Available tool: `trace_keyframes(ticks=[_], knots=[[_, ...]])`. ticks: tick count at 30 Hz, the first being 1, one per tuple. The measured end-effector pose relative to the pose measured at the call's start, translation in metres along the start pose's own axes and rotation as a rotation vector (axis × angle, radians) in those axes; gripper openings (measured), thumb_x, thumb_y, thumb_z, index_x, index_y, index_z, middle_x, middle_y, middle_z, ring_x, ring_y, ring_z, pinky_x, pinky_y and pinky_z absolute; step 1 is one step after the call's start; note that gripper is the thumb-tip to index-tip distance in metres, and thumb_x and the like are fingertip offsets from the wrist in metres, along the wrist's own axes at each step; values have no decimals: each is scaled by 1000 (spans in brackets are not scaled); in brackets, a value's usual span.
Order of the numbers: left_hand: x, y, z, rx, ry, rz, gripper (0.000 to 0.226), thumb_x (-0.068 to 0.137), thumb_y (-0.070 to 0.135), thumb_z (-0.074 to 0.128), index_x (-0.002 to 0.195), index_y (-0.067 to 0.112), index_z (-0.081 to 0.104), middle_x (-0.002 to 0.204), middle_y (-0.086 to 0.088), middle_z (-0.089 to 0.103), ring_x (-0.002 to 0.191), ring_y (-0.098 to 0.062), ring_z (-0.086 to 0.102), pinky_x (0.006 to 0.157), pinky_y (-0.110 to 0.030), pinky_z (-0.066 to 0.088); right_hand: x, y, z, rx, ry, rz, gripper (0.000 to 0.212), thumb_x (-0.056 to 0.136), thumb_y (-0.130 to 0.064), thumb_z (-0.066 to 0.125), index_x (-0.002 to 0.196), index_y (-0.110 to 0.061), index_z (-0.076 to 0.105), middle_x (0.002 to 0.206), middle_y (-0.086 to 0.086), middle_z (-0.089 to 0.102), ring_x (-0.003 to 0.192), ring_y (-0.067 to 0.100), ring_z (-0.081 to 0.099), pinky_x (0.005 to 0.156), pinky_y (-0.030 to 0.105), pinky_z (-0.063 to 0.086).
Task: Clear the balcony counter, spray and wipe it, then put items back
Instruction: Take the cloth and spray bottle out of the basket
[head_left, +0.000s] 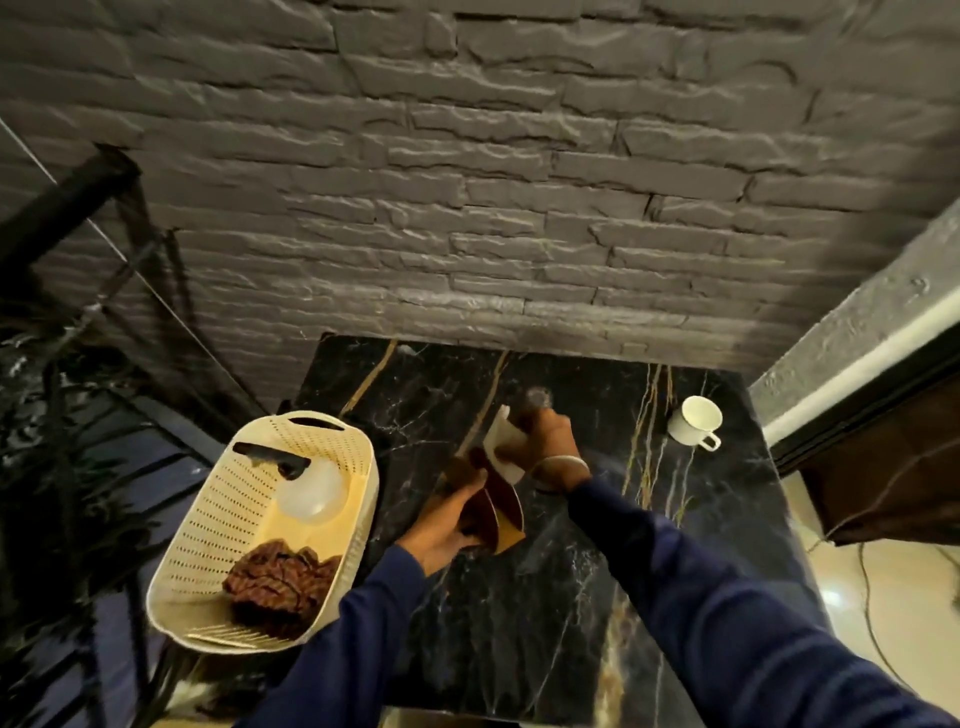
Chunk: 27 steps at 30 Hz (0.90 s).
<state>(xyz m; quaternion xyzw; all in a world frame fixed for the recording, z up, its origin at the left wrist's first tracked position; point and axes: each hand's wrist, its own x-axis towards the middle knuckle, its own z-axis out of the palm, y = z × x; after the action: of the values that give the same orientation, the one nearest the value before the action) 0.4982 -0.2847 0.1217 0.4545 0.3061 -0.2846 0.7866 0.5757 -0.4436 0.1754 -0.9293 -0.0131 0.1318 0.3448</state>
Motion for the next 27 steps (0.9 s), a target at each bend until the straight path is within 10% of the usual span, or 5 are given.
trace_keyframes(ticks=[27], knots=[[-5, 1, 0, -104, -81, 81, 53, 81, 36, 69, 130, 21, 55, 129, -14, 59, 120, -34, 55, 82, -58, 54, -33, -10, 28, -116, 76, -127, 21, 85, -46, 64, 87, -26, 68, 79, -7, 67, 68, 3, 60, 66, 20, 49]])
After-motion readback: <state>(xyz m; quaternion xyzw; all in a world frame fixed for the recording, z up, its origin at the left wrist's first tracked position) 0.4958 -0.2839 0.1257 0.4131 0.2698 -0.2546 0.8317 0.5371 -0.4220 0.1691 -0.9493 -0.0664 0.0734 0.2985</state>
